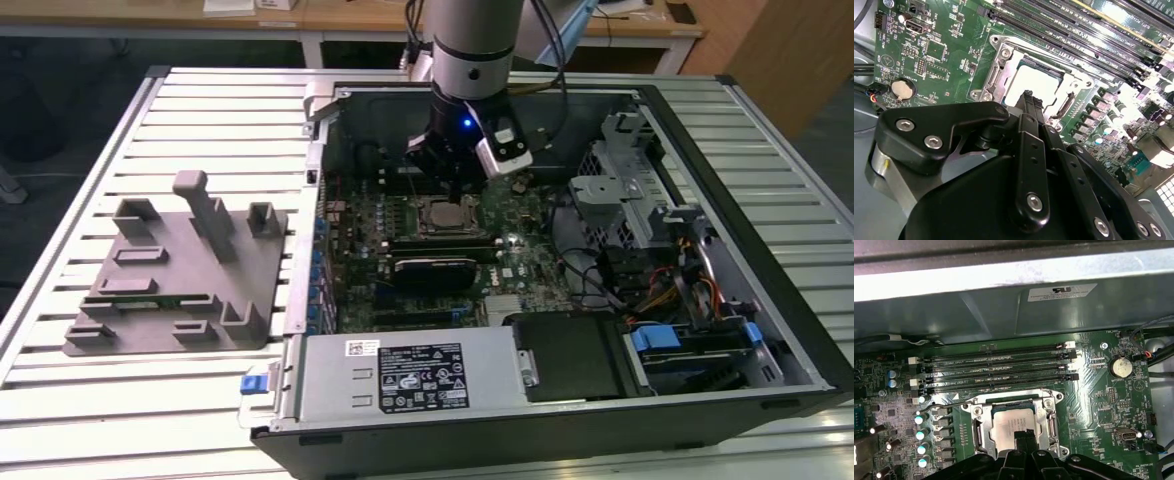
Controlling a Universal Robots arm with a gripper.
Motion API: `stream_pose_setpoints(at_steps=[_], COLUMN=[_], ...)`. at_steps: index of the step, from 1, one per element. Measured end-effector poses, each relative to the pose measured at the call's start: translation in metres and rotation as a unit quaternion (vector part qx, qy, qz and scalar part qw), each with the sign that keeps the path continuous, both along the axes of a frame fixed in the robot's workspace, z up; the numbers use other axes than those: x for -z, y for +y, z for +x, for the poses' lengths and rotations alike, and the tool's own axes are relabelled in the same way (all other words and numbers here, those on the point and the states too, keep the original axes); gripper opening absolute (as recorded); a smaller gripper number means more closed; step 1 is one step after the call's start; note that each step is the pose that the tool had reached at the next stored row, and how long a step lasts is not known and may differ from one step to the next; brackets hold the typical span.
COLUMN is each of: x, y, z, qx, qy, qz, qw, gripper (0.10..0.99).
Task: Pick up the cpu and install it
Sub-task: 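Install the first cpu locking lever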
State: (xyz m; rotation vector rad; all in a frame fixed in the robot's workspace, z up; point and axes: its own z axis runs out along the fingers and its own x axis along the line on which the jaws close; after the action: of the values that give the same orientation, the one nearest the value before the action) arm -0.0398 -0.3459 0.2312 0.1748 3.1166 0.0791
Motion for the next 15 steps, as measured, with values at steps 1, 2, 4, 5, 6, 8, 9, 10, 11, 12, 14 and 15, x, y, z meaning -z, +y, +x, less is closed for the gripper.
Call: stream_pose_setpoints(at_steps=[1, 2, 4, 5, 6, 8, 9, 10, 11, 12, 14, 15], x=[0.0000, 0.0000, -0.0001, -0.0001, 0.0000, 0.0000, 0.0000, 0.0000, 0.0000, 0.0000, 0.0000, 0.0000], y=[0.0000, 0.0000, 0.0000, 0.0000, 0.0000, 0.0000, 0.0000, 0.0000, 0.0000, 0.0000, 0.0000, 0.0000], z=[0.0000, -0.0002, -0.0017, -0.0029, -0.0042, -0.0073, -0.0090, -0.0108, -0.0126, -0.0145, -0.0178, -0.0196], qx=[0.000, 0.000, 0.000, 0.000, 0.000, 0.000, 0.000, 0.000, 0.000, 0.000, 0.000, 0.000], qy=[0.0000, 0.0000, 0.0001, 0.0000, 0.0000, 0.0000, 0.0000, 0.0000, 0.0000, 0.0000, 0.0000, 0.0000], qz=[0.0000, 0.0000, -0.0001, 0.0000, 0.0001, 0.0001, 0.0001, 0.0001, 0.0001, 0.0001, 0.0001, 0.0001], qw=[1.0000, 1.0000, 1.0000, 1.0000, 1.0000, 1.0000, 1.0000, 1.0000, 1.0000, 1.0000, 1.0000, 1.0000], gripper=[0.106, 0.106, 0.106, 0.106, 0.106, 0.106, 0.106, 0.106, 0.106, 0.106, 0.106, 0.106])
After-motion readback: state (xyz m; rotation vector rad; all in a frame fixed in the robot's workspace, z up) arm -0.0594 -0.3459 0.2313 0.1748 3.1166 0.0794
